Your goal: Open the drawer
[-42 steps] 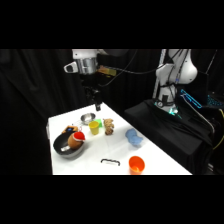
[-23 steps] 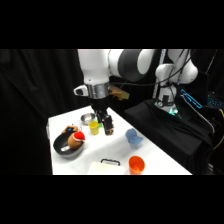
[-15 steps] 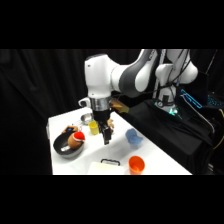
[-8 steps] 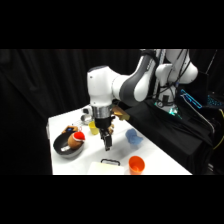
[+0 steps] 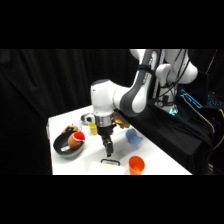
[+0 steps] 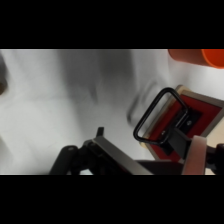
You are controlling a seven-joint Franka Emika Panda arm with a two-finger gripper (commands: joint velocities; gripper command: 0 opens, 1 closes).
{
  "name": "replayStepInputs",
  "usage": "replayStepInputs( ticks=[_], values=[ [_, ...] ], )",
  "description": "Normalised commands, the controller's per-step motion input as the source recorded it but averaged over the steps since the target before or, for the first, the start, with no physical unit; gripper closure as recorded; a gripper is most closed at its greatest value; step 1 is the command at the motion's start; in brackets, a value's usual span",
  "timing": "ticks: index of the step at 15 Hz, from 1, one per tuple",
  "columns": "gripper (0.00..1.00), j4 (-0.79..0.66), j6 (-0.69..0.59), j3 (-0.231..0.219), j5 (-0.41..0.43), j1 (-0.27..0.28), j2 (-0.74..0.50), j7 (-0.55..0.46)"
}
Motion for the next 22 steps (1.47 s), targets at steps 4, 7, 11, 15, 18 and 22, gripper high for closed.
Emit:
replayStepInputs(
  ticks=[4,7,11,15,18,22],
  values=[
    [0.00,-0.01,0.22,0.209,0.271,-0.209,0.07,-0.33],
    [0.00,0.01,0.21,0.212,0.251,-0.215,0.09,-0.34],
    [0.00,0.03,0.19,0.186,0.191,-0.173,0.11,-0.30],
    [0.00,0.06,0.15,0.096,0.061,-0.049,0.10,-0.17],
    [0.00,0.08,0.11,0.044,-0.020,0.033,0.07,-0.07],
    [0.00,0.11,0.12,0.008,-0.063,0.071,0.08,-0.02]
  ],
)
